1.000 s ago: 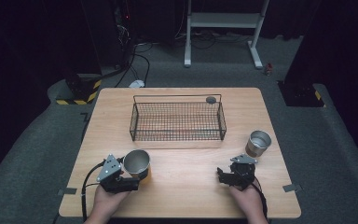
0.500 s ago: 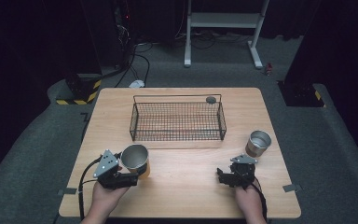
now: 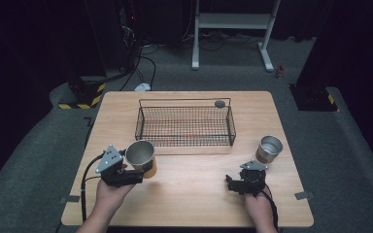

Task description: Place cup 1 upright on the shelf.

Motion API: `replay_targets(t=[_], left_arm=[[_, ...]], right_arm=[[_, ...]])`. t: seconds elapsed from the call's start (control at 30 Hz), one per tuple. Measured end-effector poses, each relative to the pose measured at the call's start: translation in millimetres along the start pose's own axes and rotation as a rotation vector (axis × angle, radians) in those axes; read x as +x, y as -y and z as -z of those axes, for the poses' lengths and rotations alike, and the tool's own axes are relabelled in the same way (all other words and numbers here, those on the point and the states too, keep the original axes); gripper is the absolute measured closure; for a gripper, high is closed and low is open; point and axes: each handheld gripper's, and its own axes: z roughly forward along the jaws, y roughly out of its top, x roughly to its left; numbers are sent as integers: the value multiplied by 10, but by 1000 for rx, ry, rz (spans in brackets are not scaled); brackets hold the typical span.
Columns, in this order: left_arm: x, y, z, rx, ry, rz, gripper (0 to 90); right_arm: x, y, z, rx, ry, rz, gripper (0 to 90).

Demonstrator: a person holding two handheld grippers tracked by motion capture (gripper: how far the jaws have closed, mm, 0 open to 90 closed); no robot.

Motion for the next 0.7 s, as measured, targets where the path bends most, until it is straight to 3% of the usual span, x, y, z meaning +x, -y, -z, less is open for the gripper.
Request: replay_targets(t=[0.57, 0.7], left_arm=[[-3, -228, -254, -23, -8, -40, 142], [28, -275, -319, -31, -10, -20, 142]], right_arm=[[0, -1, -1, 0, -1, 1, 84], [1, 0, 1, 1, -1, 1, 84]])
